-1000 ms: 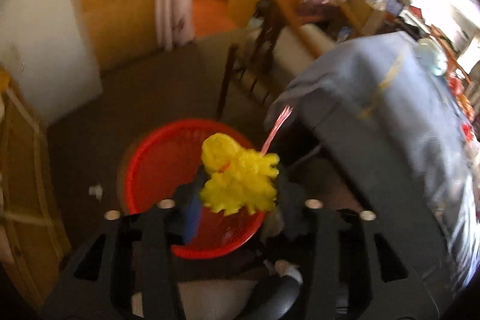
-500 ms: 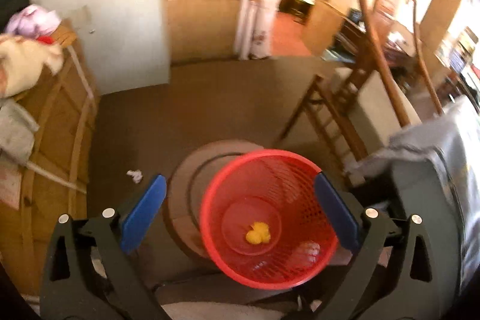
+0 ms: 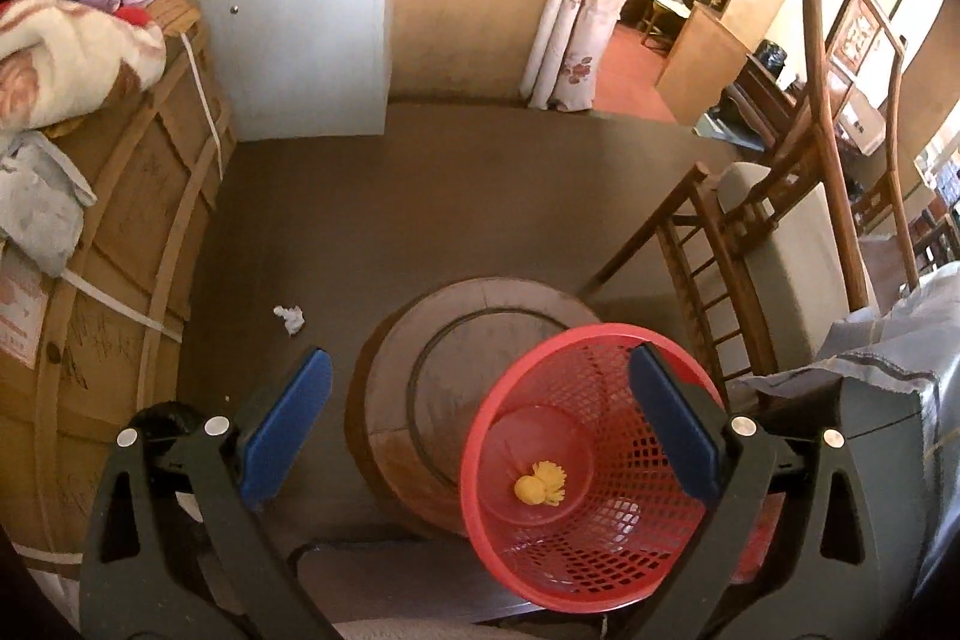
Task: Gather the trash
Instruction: 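Drop the yellow item into the red basket with the left tool while the right tool drops the chip bag, then move both tools back over the table toward the remaining trash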
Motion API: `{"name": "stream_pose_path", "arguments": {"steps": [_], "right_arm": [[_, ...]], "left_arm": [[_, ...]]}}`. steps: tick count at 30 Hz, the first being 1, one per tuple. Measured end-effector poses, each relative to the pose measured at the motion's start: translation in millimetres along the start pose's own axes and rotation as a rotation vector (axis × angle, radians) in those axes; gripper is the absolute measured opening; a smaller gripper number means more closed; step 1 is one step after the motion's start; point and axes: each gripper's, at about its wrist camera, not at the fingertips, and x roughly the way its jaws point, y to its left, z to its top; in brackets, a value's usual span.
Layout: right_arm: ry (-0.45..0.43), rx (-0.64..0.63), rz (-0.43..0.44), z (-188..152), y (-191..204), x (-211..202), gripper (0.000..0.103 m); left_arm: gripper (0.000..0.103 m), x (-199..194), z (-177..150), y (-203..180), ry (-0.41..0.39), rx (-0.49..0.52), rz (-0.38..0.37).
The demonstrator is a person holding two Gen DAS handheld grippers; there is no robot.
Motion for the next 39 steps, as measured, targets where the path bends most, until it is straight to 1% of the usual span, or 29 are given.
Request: {"name": "stream_pose_path", "arguments": {"steps": [3,6,9,15,18,21,26,30,34,39], "right_arm": [[-0.011,0.024,-0.032,-3.1,-14.6,-7.4,0.049],[-0.045,0.042,-0.054,-5.8,-25.6,-24.2,0.05],[-0.072,0.054,-0.082,-11.7,-36.5,-38.4,0.058],[-0.063,0.119,-0.11,-24.4,-61.7,-45.3,0.059],[-0.101,0.134,-0.117,-23.7,-67.5,-61.1,0.059],[-0.135,0.129,-0.129,-22.1,-66.1,-73.9,0.061],[-0.17,0.123,-0.153,-26.0,-65.7,-92.2,0.066],[-0.215,0.132,-0.177,-29.8,-67.4,-111.5,0.071],[-0.265,0.146,-0.217,-35.0,-74.3,-136.9,0.074],[-0.342,0.183,-0.3,-50.5,-94.7,-181.2,0.077]], "left_arm": [[0.095,0.0,-3.3,-5.2,0.005,0.019,-0.004],[0.095,-2.2,-5.9,-9.2,0.001,0.03,-0.012],[0.095,-5.7,-9.3,-14.6,-0.003,0.041,-0.02],[0.095,-7.6,-16.5,-28.9,-0.022,0.099,-0.006],[0.095,-9.5,-20.1,-36.0,-0.018,0.124,-0.02],[0.095,-15.3,-20.7,-39.3,-0.03,0.136,-0.028],[0.095,-24.4,-26.0,-47.8,-0.044,0.166,-0.053],[0.095,-31.8,-29.1,-55.2,-0.055,0.193,-0.068],[0.095,-46.2,-35.6,-66.1,-0.097,0.235,-0.081],[0.095,-62.5,-46.1,-89.6,-0.127,0.315,-0.108]]}}
